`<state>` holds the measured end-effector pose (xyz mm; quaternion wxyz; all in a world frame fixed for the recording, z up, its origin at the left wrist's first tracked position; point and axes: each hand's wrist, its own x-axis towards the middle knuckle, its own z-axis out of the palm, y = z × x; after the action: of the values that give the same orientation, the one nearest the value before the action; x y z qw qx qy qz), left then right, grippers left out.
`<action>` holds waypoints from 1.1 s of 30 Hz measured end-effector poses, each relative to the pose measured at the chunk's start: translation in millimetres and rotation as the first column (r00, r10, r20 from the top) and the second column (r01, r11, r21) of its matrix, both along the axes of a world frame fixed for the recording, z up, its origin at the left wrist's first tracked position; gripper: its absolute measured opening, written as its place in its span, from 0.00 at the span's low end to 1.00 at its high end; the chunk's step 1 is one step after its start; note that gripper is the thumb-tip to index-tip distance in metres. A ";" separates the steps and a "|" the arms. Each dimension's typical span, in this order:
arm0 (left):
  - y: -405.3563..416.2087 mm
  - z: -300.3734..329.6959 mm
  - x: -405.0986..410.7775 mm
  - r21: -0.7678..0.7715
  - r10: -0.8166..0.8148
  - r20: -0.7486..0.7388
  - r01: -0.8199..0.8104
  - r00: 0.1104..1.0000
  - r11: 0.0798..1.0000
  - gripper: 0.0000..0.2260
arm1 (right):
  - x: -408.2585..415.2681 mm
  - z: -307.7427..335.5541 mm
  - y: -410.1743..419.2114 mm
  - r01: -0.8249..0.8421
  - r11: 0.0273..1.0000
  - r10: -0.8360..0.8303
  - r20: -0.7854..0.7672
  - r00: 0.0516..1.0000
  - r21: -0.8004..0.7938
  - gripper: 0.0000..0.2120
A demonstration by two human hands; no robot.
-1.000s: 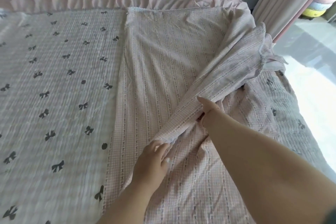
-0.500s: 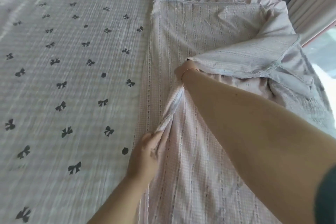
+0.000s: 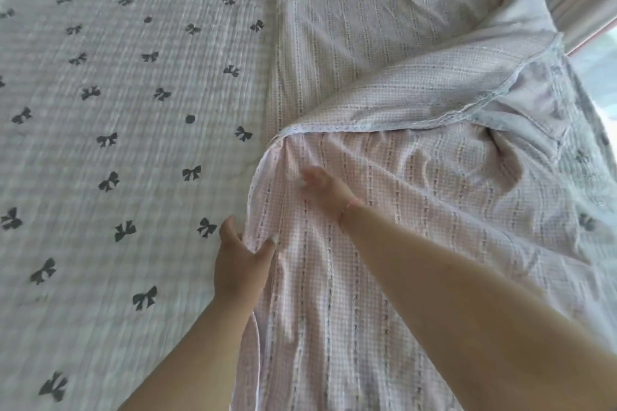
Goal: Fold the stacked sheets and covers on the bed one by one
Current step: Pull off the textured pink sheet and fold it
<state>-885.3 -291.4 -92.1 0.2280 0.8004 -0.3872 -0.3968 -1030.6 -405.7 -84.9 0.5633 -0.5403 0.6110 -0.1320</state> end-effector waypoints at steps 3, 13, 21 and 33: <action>3.2 -4.9 -2.3 0.034 -0.045 0.075 0.043 0.996 0.999 0.31 | -6.2 -6.9 59.3 -0.158 0.987 0.159 -0.043 0.986 0.021 0.13; 35.4 7.9 -3.2 -0.039 -0.249 0.420 0.292 0.873 0.956 0.06 | -1.4 -12.1 182.2 -0.487 0.873 0.488 -0.055 0.871 0.032 0.14; 45.1 9.2 -16.6 0.374 -0.415 0.177 0.329 0.893 0.867 0.24 | -15.6 2.0 193.3 -0.353 0.931 0.361 -0.101 0.927 0.088 0.07; 77.9 14.6 -8.2 0.365 -0.391 0.090 0.335 0.916 0.869 0.20 | -9.3 -4.3 256.8 -0.877 0.480 0.728 -0.550 0.410 -0.019 0.21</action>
<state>-893.5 -213.5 -77.5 -0.0252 0.7695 -0.4734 -0.4280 -1039.9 -148.9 -89.2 0.2978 -0.8619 0.3578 0.2013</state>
